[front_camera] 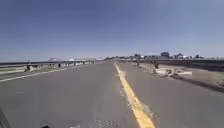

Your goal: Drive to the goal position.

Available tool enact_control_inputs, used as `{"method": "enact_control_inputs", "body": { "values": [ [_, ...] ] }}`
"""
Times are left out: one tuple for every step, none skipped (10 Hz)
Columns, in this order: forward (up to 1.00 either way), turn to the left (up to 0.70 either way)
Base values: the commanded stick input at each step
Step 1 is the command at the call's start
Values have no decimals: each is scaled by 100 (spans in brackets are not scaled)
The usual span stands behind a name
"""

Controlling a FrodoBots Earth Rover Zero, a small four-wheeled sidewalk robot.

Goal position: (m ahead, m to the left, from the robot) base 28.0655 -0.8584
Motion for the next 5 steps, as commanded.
{"method": "enact_control_inputs", "body": {
  "values": [
    [85, 0],
    [85, 0],
    [85, 0],
    [85, 0],
    [85, 0]
  ]
}}
